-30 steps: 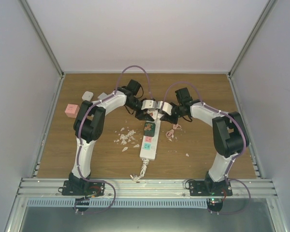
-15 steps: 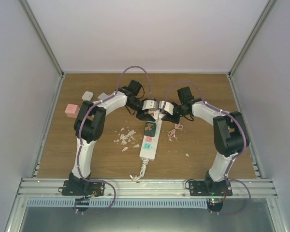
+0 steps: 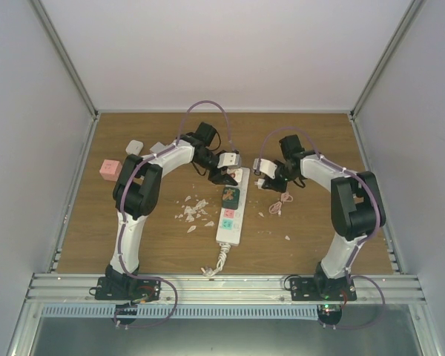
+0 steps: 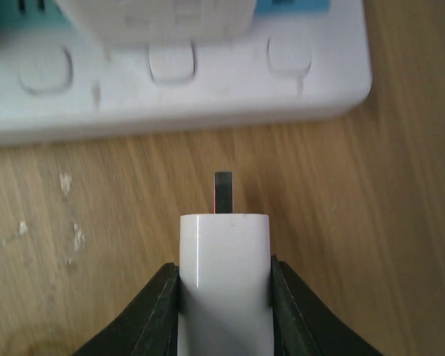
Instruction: Pull the plug off the socket
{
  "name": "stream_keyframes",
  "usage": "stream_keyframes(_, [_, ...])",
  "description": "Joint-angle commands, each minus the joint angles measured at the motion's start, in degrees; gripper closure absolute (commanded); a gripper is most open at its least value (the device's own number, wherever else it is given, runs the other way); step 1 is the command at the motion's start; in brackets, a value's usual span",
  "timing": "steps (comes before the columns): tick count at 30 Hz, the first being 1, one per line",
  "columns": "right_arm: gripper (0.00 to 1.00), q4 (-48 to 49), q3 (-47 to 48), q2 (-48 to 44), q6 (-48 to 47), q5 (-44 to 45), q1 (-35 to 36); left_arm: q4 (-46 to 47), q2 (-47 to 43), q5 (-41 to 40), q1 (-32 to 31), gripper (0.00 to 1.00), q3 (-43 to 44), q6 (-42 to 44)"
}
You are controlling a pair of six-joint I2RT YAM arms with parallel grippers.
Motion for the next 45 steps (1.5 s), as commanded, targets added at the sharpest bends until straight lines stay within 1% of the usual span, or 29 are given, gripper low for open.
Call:
stream_keyframes(1, [0.96, -2.75, -0.71, -1.28, -0.76, 2.8, -0.99, -0.97, -0.08, -5.26, 1.48, 0.79, -0.98, 0.64])
stream_keyframes(3, [0.96, -3.18, -0.1, -2.17, -0.58, 0.94, -1.49, -0.72, -0.17, -5.31, 1.48, 0.76, -0.98, 0.29])
stream_keyframes(6, [0.95, -3.5, 0.89, -4.0, 0.26, -1.81, -2.04, -0.1, -0.87, -5.57, 1.47, 0.63, -0.78, -0.75])
stream_keyframes(9, [0.95, -4.04, 1.91, -5.62, 1.2, -4.43, -2.69, 0.94, -2.29, -5.86, 1.54, 0.4, -0.89, -1.99])
stream_keyframes(10, [0.95, -4.36, 2.29, -6.04, 1.57, -5.35, -2.93, 1.19, -2.9, -5.75, 1.6, 0.33, -0.93, -2.32])
stream_keyframes(12, [0.94, -4.95, 3.06, -6.7, 2.34, -7.11, -3.31, 2.46, -4.29, -5.53, 1.96, 0.23, -1.1, -3.36])
stream_keyframes(17, [0.92, -5.81, 5.12, -7.76, 4.83, -12.0, -4.13, 5.87, -8.02, -4.55, 3.29, 0.02, -1.9, -5.85])
stream_keyframes(23, [0.91, -7.78, 9.09, -8.24, 9.04, -20.65, -4.83, 7.57, -13.63, -6.18, 4.66, 0.01, -4.11, -5.06])
stream_keyframes(28, [0.91, -12.05, 12.98, -6.64, 12.04, -30.79, -4.85, 11.02, -24.05, -7.6, 4.32, 0.01, -12.75, 2.19])
stream_keyframes(31, [0.91, -16.37, 16.29, -4.17, 12.45, -37.04, -4.78, 12.34, -28.94, -9.37, 3.67, 0.01, -15.73, 6.33])
stream_keyframes(34, [0.91, -20.81, 19.28, -1.12, 12.81, -42.04, -4.71, 12.06, -32.33, -11.4, 2.07, 0.01, -17.49, 10.86])
stream_keyframes(38, [0.91, -25.29, 22.21, 1.73, 12.71, -46.01, -3.44, 14.26, -36.33, -17.33, -2.14, 0.01, -21.53, 15.95])
stream_keyframes(41, [0.91, -26.5, 22.36, 2.6, 13.17, -48.21, -2.22, 16.39, -38.67, -20.64, -5.07, 0.03, -24.08, 18.2])
stream_keyframes(45, [0.91, -26.83, 21.64, 3.32, 13.54, -49.08, -0.22, 14.68, -38.77, -22.57, -7.64, 0.08, -22.87, 18.58])
